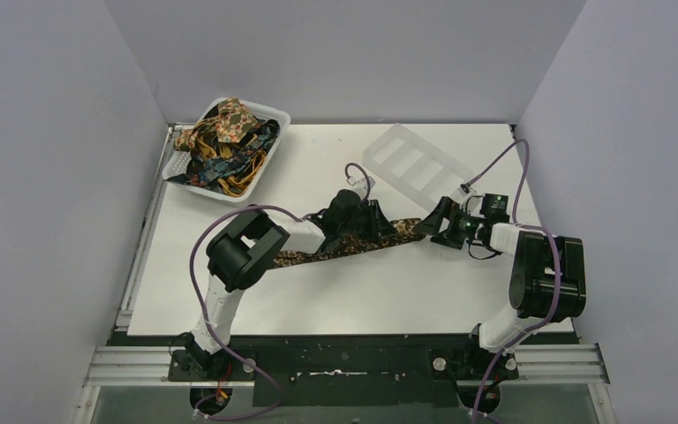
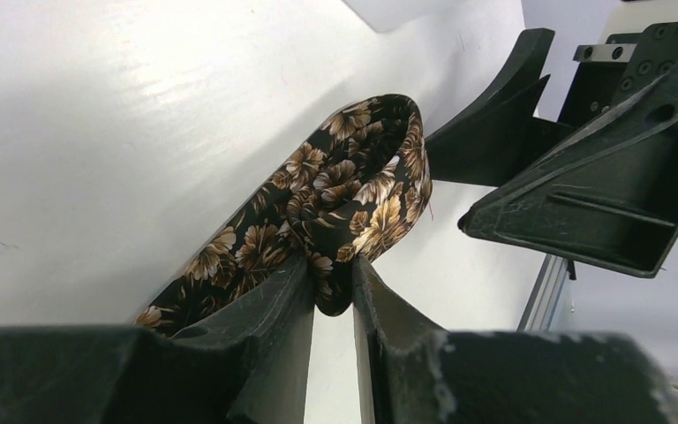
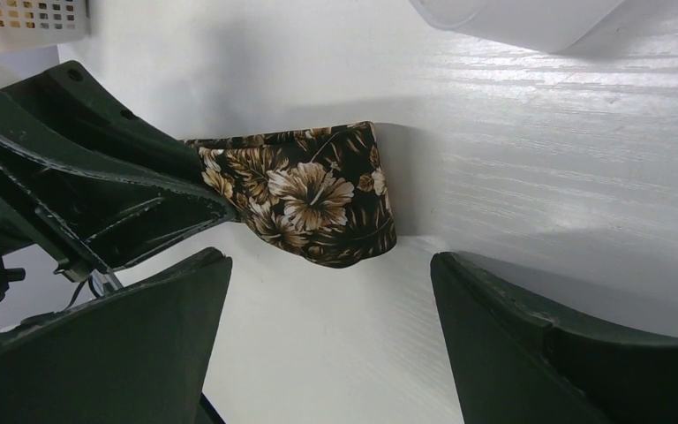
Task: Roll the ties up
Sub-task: Roll the tie at the center of the board.
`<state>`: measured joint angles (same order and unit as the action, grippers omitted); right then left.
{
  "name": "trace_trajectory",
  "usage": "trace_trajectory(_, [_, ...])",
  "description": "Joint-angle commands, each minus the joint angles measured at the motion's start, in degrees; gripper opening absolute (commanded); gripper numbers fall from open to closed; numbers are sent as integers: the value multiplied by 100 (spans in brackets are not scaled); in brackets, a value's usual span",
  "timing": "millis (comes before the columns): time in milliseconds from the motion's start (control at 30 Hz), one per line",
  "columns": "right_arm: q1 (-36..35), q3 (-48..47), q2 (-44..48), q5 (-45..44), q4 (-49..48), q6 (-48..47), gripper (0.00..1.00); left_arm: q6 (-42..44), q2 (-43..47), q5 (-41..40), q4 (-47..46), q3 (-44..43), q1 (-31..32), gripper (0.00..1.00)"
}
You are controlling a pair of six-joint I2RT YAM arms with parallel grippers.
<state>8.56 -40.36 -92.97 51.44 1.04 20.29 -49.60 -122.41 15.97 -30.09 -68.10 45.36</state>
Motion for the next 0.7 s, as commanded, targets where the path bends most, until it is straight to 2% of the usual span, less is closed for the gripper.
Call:
trace_trajectory(0, [-42, -284, 86, -72, 135, -107, 86, -270, -80, 128, -534, 47, 81, 21])
trace_trajectory(233, [-236, -412, -32, -185, 222, -235, 81, -423, -91, 27, -526, 158, 117, 24])
trace_trajectory(433, [-293, -574, -284, -333, 127, -320, 75, -103, -3, -202, 67, -8, 112, 33])
trace_trajectory(533, [-295, -588, -397, -342, 114, -387, 70, 152, 41, -318, 435, -165, 115, 34])
trace_trajectory(667, [-299, -486, -394, -292, -55, -374, 69, 434, 65, -448, 908, -388, 132, 34])
